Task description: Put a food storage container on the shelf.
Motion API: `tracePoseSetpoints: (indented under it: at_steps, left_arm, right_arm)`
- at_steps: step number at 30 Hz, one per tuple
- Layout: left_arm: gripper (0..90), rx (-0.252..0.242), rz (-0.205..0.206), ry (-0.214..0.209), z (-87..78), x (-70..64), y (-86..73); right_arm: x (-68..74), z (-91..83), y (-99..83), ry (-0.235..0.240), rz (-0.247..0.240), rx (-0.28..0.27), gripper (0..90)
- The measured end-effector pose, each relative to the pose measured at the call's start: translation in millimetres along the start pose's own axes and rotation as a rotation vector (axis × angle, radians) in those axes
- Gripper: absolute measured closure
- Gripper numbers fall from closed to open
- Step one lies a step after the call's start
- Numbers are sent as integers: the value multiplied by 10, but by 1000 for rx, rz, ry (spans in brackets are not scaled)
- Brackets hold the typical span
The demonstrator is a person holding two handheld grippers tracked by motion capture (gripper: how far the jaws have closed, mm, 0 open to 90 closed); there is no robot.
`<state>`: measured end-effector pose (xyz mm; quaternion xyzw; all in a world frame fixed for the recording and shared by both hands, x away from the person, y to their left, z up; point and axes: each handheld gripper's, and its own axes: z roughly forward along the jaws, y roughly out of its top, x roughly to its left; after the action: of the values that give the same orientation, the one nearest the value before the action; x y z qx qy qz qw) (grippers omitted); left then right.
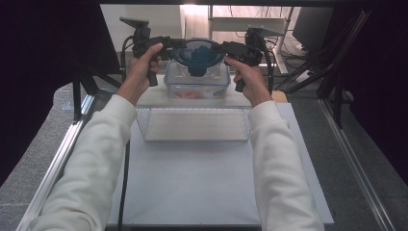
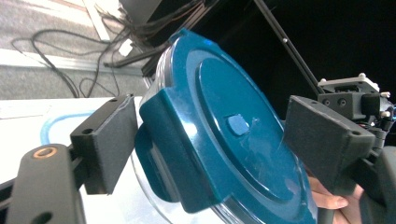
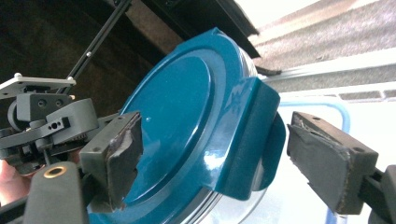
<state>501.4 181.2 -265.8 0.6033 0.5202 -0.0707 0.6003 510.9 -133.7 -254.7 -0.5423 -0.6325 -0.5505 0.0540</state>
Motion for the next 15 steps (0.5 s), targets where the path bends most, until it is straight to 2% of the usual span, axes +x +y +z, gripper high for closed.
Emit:
tracePoseSetpoints:
  at_steps: [6, 9, 12, 15]
  left_arm:
    - [153, -10, 40, -2, -107, -47, -18]
    - [151, -18, 65, 24, -179, -77, -40]
    - [150, -19, 74, 26, -239, -84, -59]
    - [148, -22, 95, 46, -305, -111, -92]
  right_arm:
    - [39, -123, -4, -11, -58, -26, 152]
    - [54, -206, -16, -6, -82, -37, 146]
    - [57, -316, -34, -4, -100, -54, 147]
    - [48, -389, -52, -11, -113, -56, 146]
